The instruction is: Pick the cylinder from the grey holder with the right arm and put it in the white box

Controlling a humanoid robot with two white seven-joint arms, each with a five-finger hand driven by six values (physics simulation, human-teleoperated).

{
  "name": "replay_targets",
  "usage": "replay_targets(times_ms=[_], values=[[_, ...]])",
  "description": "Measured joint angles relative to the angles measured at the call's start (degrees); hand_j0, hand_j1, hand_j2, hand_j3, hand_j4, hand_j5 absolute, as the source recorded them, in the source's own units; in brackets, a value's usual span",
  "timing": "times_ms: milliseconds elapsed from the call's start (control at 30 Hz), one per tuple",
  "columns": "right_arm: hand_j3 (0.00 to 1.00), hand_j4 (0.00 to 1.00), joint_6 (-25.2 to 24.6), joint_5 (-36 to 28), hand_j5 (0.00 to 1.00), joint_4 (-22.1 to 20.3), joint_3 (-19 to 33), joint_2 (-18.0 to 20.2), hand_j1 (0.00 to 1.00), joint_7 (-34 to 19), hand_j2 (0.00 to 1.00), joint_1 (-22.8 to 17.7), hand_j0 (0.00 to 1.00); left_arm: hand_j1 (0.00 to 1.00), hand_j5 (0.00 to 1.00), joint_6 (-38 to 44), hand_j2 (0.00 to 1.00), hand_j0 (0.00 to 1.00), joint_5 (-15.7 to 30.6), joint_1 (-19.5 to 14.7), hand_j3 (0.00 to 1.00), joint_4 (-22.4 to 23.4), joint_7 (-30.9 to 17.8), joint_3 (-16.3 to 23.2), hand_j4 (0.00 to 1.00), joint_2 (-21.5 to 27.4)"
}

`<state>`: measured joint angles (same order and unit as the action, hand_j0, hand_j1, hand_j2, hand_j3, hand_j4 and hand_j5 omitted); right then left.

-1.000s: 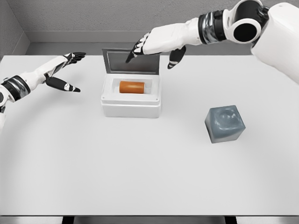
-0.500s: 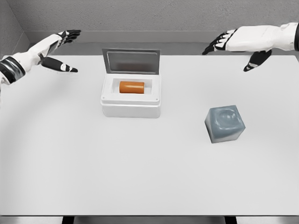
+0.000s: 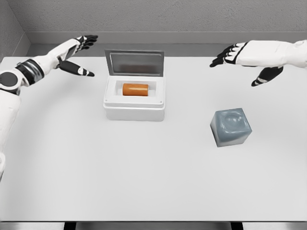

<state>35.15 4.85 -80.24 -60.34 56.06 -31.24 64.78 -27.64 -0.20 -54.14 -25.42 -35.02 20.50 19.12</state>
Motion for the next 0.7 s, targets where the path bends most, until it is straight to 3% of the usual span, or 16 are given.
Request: replay_targets(times_ms=[267,700], values=[[1.00,1.00,-0.01,-0.64,1.00,-2.84,0.09,0.93,1.00,-0.03,1.00,-0.27,1.00,1.00,1.00,1.91,1.00,1.00,-1.99,-1.23,1.00,1.48,0.00,-0.01,1.00,-1.78],[1.00,1.00,0.01,-0.96,1.00,-3.03,-0.42,0.90,1.00,-1.52,1.00,-2.29,1.00,1.00,1.00,2.29,1.00,1.00,-3.97,-2.46,1.00,2.37,0.00,0.11,1.00,-3.97]])
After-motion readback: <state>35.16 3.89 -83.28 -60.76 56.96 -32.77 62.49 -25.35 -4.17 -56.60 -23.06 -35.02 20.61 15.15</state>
